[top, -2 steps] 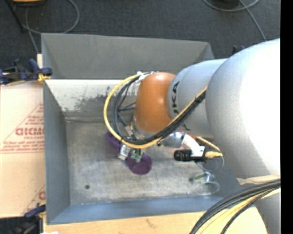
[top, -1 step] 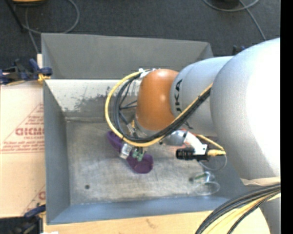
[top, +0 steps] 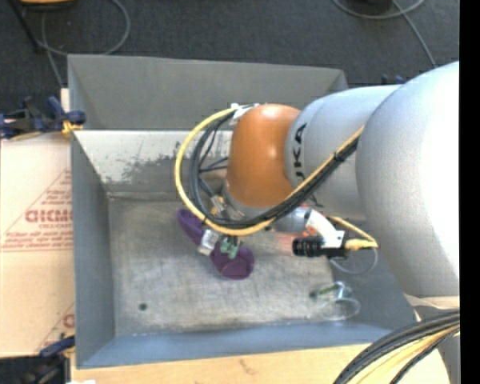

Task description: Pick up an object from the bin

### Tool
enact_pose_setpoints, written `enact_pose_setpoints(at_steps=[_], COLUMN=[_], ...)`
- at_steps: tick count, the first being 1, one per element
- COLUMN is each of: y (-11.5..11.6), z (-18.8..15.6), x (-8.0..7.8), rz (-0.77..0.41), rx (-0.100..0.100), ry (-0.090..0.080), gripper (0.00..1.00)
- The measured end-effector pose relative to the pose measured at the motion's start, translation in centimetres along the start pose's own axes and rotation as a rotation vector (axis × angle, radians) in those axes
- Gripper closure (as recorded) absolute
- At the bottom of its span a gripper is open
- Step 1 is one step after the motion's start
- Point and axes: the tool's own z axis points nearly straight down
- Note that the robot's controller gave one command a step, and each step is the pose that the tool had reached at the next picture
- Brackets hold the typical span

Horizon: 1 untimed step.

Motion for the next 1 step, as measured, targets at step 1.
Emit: enact_pose_setpoints(at_steps=[1], y=[0.10], z=[-1.01], x=[-0.16], rz=[-0.001], rx=[-0.005], ry=[-0.006], gripper=[1.00])
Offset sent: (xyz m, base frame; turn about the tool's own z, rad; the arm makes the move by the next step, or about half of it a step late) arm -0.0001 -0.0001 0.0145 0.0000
